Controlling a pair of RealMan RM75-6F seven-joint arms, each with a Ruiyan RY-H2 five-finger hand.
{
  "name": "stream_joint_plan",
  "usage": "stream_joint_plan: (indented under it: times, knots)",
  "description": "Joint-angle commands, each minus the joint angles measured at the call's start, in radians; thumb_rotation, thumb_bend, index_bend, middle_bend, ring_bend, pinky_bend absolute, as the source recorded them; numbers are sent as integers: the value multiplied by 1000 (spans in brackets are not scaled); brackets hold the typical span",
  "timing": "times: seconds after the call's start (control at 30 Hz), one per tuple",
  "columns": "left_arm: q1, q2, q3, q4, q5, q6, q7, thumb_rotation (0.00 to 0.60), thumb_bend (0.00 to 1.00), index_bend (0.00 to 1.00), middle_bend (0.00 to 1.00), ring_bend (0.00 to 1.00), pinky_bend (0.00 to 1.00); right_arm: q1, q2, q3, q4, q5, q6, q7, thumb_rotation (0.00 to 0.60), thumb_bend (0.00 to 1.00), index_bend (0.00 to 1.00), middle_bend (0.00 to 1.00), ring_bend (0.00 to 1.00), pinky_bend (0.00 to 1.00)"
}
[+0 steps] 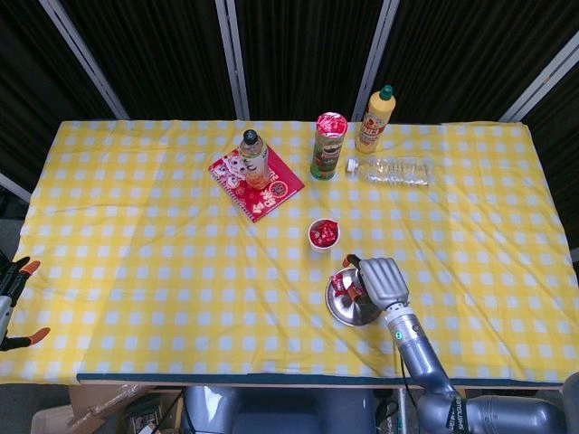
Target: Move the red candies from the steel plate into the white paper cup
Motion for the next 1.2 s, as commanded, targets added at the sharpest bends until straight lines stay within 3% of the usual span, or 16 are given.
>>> stream_joint_plan:
  times: [0.03, 0.5, 0.8, 1.2]
  knots:
    - [0, 0, 1, 2, 1, 0, -1, 600, 19, 0, 0, 0, 0, -10, -17, -11, 8, 0, -6, -2, 600, 369, 373, 823, 855, 972]
    - [1, 1, 2, 10, 6, 1, -15, 600, 20, 0, 0, 0, 0, -21, -81, 3, 95, 64, -41, -26, 600, 363, 375, 823, 855, 972]
    - [0, 1, 2, 8, 3, -2, -14, 600, 19, 0, 0, 0, 0, -33, -101, 2, 137, 61, -69, -7, 600, 362, 492, 824, 855, 972]
    - [1, 1, 2, 7, 3, 1, -15, 600, 19, 0, 0, 0, 0, -47, -119, 7, 177, 46, -85, 12, 600, 367, 562, 824, 855, 972]
